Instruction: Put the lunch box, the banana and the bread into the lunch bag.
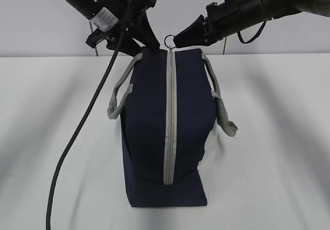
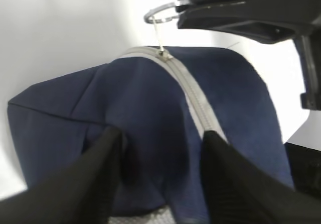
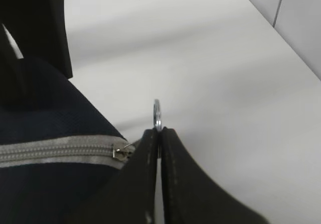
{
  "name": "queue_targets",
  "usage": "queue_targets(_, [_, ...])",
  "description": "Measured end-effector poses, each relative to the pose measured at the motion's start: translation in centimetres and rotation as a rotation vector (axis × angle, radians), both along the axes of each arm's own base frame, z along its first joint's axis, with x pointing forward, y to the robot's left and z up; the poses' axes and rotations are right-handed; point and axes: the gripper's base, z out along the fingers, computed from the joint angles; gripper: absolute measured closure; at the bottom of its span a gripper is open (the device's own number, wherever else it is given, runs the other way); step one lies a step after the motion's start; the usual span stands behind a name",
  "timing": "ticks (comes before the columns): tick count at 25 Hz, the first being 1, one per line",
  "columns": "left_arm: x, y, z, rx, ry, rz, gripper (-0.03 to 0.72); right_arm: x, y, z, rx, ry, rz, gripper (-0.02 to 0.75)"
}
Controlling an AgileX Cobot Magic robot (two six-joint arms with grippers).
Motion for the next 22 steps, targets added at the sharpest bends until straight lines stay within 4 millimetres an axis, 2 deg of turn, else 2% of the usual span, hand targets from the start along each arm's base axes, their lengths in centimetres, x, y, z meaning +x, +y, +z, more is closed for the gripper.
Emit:
queue_targets(4, [0.15, 0.05, -0.21, 0.011, -0.006, 0.005, 0.632, -0.01, -0.02, -0.05, -0.009, -0.009, 0.006, 0.738])
queue_targets(6, [0.18, 0.07, -0.22, 0.013, -0.009, 0.006, 0.671, -0.01, -0.03, -0.05, -0.012, -0.021, 0.013, 0.738])
queue_targets(15, [0.12, 0.06, -0.22, 0.013, -0.011, -0.006, 0.679, -0.05, -0.16, -0.31, -0.064, -0.094, 0.06, 0.738])
queue_targets(22, [0.01, -0.21, -0.01, -0.021, -0.018, -0.033, 0.68, 0.32, -0.32, -0.4, -0.085, -0.116, 0.026, 0.738])
